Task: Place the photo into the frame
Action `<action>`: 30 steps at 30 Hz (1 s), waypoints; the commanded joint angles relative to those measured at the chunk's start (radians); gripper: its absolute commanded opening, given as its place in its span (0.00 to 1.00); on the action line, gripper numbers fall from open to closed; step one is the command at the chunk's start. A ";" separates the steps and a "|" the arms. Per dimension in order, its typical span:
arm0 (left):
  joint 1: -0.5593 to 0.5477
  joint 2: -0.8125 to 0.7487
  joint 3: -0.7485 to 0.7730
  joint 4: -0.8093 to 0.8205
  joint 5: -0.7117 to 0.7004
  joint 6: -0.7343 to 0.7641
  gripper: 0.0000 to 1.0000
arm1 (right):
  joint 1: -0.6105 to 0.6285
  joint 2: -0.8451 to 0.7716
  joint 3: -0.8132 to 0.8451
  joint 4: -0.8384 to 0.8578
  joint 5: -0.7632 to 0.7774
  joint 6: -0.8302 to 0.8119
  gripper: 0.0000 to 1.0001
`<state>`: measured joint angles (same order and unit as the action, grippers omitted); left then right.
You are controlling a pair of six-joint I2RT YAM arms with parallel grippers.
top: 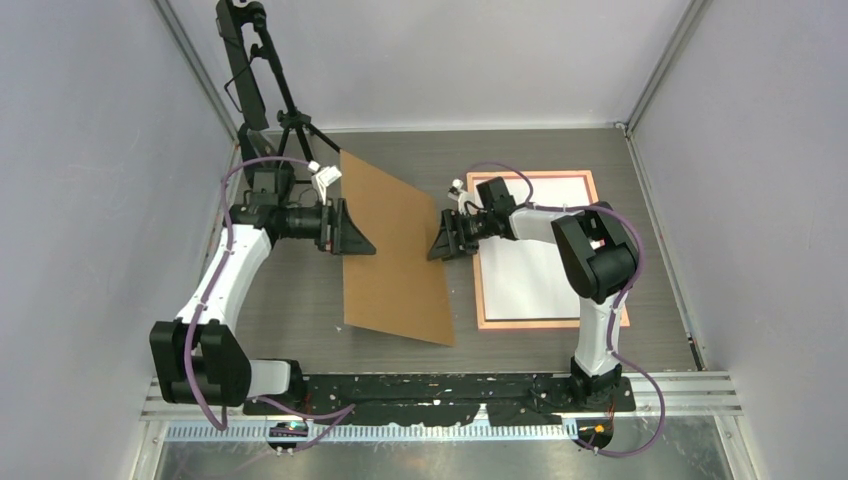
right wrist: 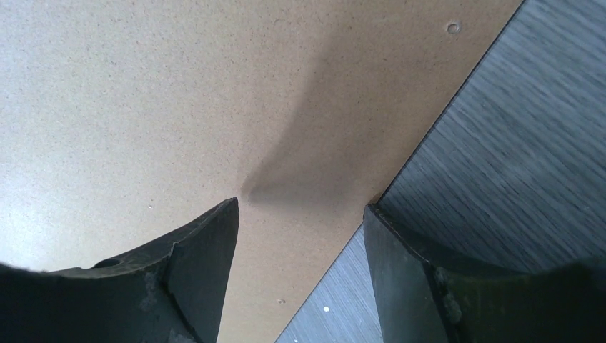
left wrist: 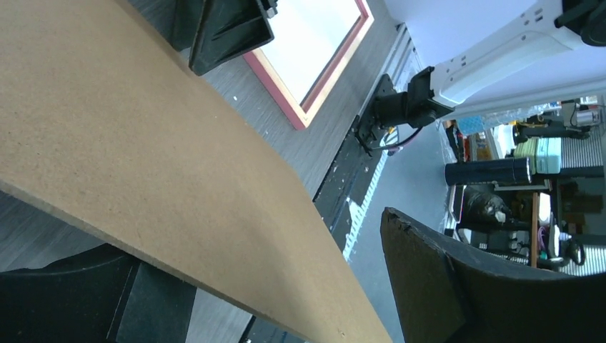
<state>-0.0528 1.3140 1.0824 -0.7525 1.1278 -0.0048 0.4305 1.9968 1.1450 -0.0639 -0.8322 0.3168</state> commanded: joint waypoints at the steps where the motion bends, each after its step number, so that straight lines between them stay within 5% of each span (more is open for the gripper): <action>1: -0.022 0.008 0.058 0.040 -0.104 -0.082 0.86 | 0.003 0.016 -0.023 0.037 -0.023 0.003 0.71; 9: -0.034 0.043 0.161 -0.033 -0.422 -0.180 0.64 | -0.008 -0.003 -0.024 0.039 -0.022 0.008 0.71; 16: -0.048 0.086 0.170 -0.022 -0.381 -0.221 0.29 | -0.010 -0.030 -0.025 0.039 -0.023 0.015 0.70; 20: -0.050 0.087 0.159 0.002 -0.360 -0.236 0.00 | -0.013 -0.043 -0.024 0.040 -0.028 0.020 0.70; 30: -0.050 0.086 0.316 -0.140 -0.426 -0.203 0.00 | -0.045 -0.140 0.014 -0.003 -0.017 0.030 0.78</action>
<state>-0.0959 1.4120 1.2881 -0.8501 0.7174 -0.2756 0.4000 1.9575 1.1275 -0.0536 -0.8551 0.3439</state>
